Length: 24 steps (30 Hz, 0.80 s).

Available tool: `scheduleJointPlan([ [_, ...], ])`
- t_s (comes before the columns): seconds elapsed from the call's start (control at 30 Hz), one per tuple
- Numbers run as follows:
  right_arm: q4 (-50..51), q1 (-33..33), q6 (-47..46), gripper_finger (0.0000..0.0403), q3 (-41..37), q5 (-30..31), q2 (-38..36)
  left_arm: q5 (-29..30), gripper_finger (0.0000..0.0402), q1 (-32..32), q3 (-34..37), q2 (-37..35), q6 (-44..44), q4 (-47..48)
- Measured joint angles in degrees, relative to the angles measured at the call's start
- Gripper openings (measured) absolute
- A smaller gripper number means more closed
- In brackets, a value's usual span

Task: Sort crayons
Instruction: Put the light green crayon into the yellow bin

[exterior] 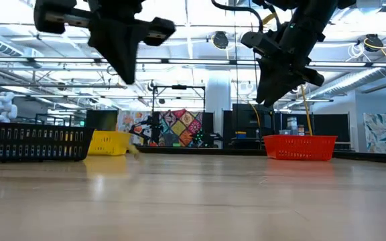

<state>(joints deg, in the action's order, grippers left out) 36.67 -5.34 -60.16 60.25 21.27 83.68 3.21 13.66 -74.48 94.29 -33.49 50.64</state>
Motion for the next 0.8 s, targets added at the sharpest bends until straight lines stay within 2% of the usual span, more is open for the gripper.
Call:
scheduleJointPlan([
  [0.2, -0.7, 0.0, 2.4, 0.0082, 0.0, 0.2, 0.0, 0.1, 0.0002, -5.2, -0.1, -5.4, 3.2, 6.2],
  [0.37, -0.9, 0.0, 2.8, 0.0082, 0.0, 1.4, 0.0, -0.7, 0.0001, -7.0, 0.0, -8.2, 4.5, 10.2],
  [0.47, -0.9, 0.0, 3.4, 0.0082, 0.0, 2.1, 0.0, -2.8, 0.0001, -6.5, 0.0, -8.4, 4.8, 12.0],
  [0.63, -1.6, 0.0, 4.4, 0.0082, 0.0, 2.8, 0.0, -1.1, 0.0000, -5.8, 0.0, -7.2, 5.1, 9.3],
  [0.8, -6.0, 0.2, 8.8, 0.0082, 0.0, 2.7, 0.6, -2.0, 0.0000, -6.1, 0.0, -5.9, 4.7, 12.1],
])
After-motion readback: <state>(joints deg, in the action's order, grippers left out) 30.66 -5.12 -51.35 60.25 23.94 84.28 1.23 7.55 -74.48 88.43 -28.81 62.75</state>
